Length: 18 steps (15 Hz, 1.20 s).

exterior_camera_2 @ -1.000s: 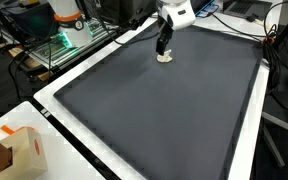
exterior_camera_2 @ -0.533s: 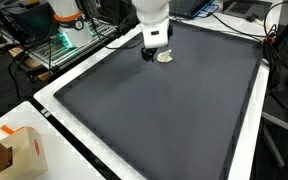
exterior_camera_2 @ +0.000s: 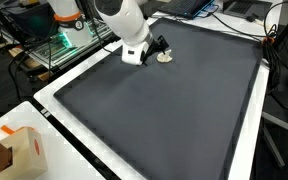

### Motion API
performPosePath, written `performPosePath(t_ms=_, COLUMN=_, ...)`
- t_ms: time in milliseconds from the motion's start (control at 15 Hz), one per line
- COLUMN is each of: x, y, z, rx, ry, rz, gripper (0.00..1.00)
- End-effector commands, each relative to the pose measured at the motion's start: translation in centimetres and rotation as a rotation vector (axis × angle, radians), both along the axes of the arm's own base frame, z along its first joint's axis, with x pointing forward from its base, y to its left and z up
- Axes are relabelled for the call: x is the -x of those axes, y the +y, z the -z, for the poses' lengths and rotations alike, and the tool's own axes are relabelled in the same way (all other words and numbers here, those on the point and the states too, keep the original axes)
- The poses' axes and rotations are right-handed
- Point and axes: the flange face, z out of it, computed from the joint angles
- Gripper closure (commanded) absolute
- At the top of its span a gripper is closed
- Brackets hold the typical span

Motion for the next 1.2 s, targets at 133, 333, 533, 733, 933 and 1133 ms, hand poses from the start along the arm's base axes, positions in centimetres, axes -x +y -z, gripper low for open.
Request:
performPosePath(t_ms=133, x=0.6, y=-0.6, z=1.7, rx=-0.114, ry=0.065, rz=0.275, gripper=0.0)
performPosePath(t_ms=333, x=0.5, y=-0.7, z=2.2, rx=-0.174, ry=0.088, rz=0.395, gripper=0.0)
performPosePath(t_ms=533, x=0.4, y=-0.8, z=2.6, rx=-0.199, ry=0.071, rz=0.417, gripper=0.0)
performPosePath(t_ms=733, x=0.3, y=-0.7, z=2.8, rx=-0.203, ry=0.065, rz=0.415, gripper=0.0)
performPosePath(t_ms=933, x=0.0, y=-0.4, z=2.9, rx=-0.192, ry=0.076, rz=0.402, gripper=0.0)
performPosePath(t_ms=1133, x=-0.6, y=0.4, z=2.4, rx=-0.168, ry=0.08, rz=0.366, gripper=0.0)
